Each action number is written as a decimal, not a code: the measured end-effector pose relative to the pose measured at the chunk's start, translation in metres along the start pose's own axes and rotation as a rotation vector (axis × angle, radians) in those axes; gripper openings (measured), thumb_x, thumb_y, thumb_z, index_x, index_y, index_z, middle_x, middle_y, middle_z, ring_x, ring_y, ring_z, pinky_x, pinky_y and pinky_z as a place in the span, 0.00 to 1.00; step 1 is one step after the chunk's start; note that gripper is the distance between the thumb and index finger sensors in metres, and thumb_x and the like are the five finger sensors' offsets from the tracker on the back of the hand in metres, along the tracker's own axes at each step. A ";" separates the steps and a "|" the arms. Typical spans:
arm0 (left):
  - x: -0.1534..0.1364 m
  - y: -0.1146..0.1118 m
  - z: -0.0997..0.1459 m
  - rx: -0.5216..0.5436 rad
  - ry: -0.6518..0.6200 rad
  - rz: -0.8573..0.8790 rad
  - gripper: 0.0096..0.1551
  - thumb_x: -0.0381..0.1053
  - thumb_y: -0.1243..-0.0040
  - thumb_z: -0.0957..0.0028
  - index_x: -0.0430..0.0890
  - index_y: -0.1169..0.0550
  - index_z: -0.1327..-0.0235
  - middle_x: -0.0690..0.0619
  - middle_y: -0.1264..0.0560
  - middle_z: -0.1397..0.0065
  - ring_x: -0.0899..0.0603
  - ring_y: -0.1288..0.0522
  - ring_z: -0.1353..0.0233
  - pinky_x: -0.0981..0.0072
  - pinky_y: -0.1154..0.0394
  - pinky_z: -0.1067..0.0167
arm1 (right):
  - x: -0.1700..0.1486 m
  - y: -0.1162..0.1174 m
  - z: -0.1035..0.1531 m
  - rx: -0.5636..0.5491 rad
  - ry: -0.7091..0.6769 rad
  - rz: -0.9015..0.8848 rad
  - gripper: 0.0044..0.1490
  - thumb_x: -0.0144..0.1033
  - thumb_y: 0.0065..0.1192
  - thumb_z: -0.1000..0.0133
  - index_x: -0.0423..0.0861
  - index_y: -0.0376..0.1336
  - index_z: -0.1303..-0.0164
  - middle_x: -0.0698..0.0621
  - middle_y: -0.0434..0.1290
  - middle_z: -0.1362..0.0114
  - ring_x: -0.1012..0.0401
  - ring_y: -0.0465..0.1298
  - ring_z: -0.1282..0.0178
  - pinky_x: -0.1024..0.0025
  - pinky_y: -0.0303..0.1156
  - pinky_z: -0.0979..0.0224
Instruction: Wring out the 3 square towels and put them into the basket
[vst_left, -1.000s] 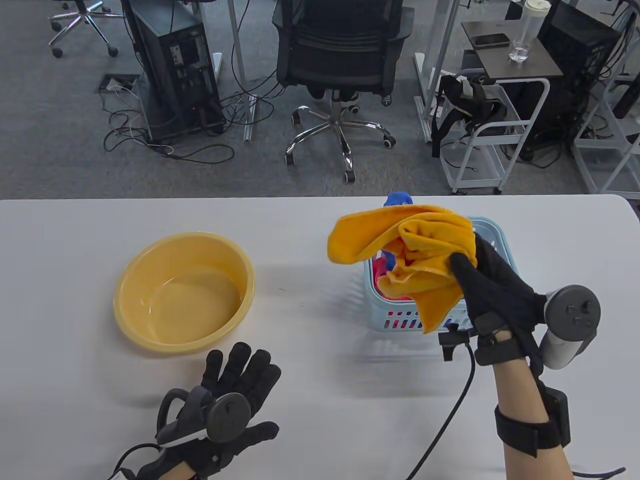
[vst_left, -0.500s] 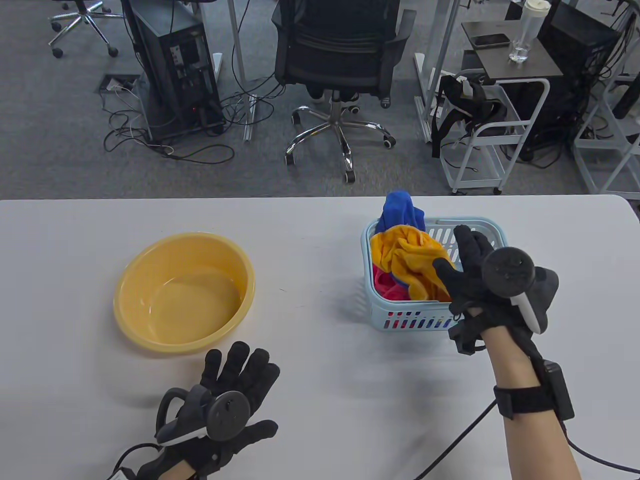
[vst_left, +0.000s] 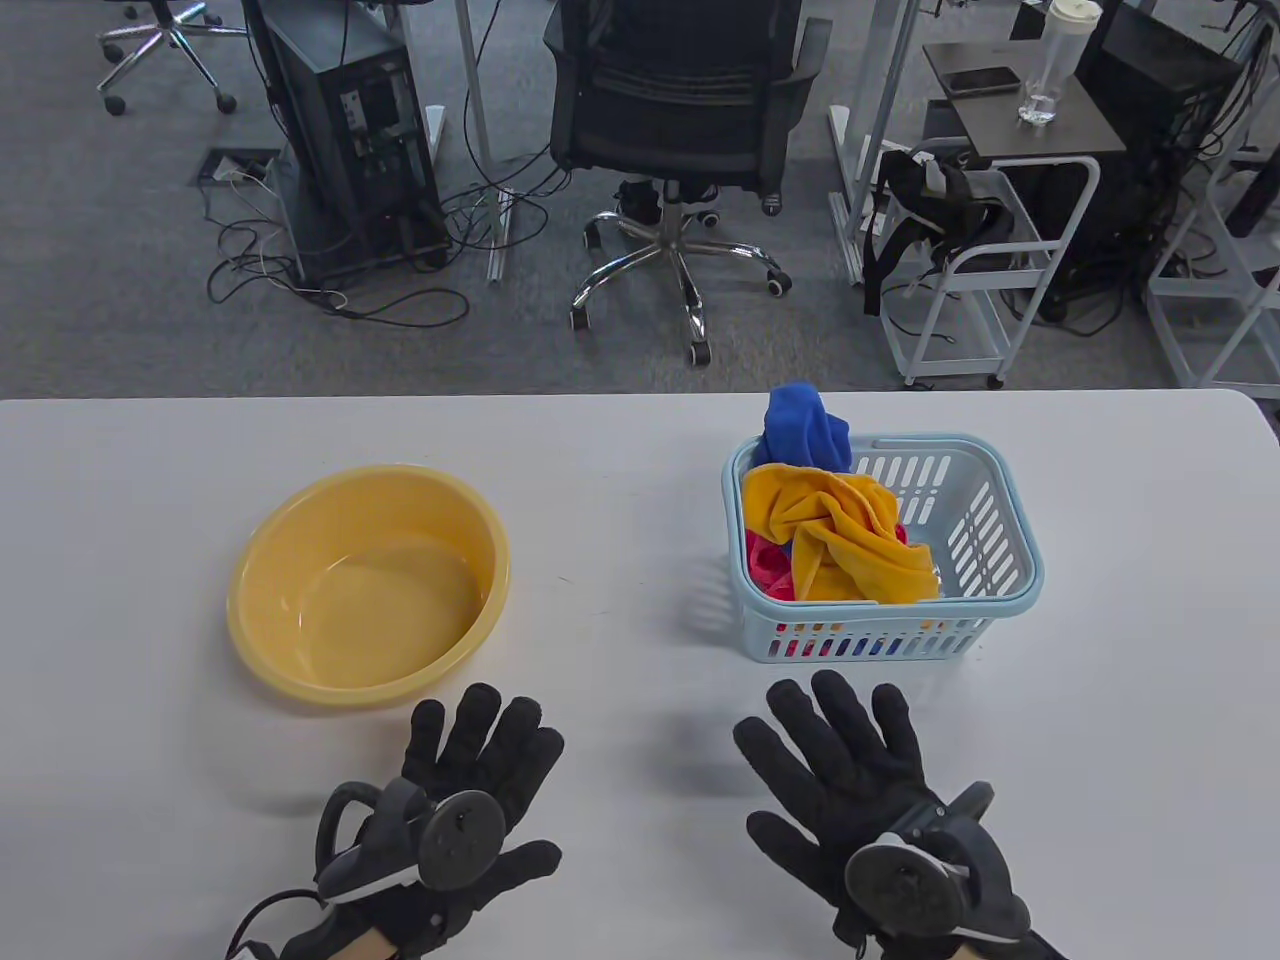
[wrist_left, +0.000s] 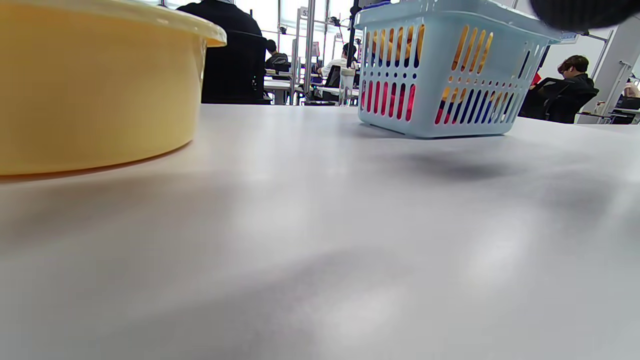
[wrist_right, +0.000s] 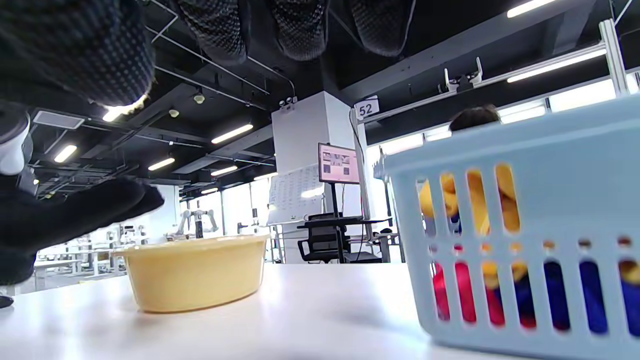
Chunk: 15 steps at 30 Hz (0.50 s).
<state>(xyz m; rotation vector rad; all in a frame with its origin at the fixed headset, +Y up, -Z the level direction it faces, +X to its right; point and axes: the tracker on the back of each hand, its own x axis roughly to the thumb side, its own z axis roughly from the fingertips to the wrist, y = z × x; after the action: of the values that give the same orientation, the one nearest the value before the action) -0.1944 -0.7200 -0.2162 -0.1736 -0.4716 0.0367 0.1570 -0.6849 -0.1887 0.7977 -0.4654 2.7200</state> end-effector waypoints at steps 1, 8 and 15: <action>0.000 -0.001 -0.001 -0.003 0.007 -0.009 0.56 0.81 0.52 0.52 0.72 0.72 0.31 0.71 0.76 0.21 0.50 0.86 0.20 0.46 0.82 0.23 | -0.003 0.008 0.003 -0.007 -0.001 0.010 0.51 0.65 0.56 0.42 0.60 0.39 0.15 0.55 0.36 0.10 0.41 0.36 0.11 0.34 0.23 0.22; -0.004 -0.002 -0.002 0.006 0.030 -0.026 0.57 0.83 0.54 0.54 0.72 0.74 0.33 0.71 0.79 0.23 0.50 0.87 0.21 0.46 0.84 0.25 | -0.002 0.014 0.004 0.110 -0.007 0.019 0.52 0.67 0.53 0.43 0.61 0.35 0.17 0.57 0.32 0.11 0.44 0.30 0.13 0.37 0.19 0.24; -0.003 -0.006 -0.009 -0.037 0.041 -0.012 0.57 0.84 0.55 0.53 0.71 0.74 0.33 0.70 0.79 0.22 0.50 0.87 0.21 0.46 0.84 0.25 | -0.005 0.020 0.003 0.127 -0.012 -0.007 0.52 0.67 0.53 0.43 0.61 0.35 0.17 0.56 0.33 0.11 0.44 0.30 0.13 0.37 0.19 0.24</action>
<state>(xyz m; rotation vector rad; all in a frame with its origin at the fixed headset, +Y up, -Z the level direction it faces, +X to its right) -0.1933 -0.7273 -0.2243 -0.2073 -0.4326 0.0131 0.1557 -0.7050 -0.1931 0.8464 -0.2944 2.7615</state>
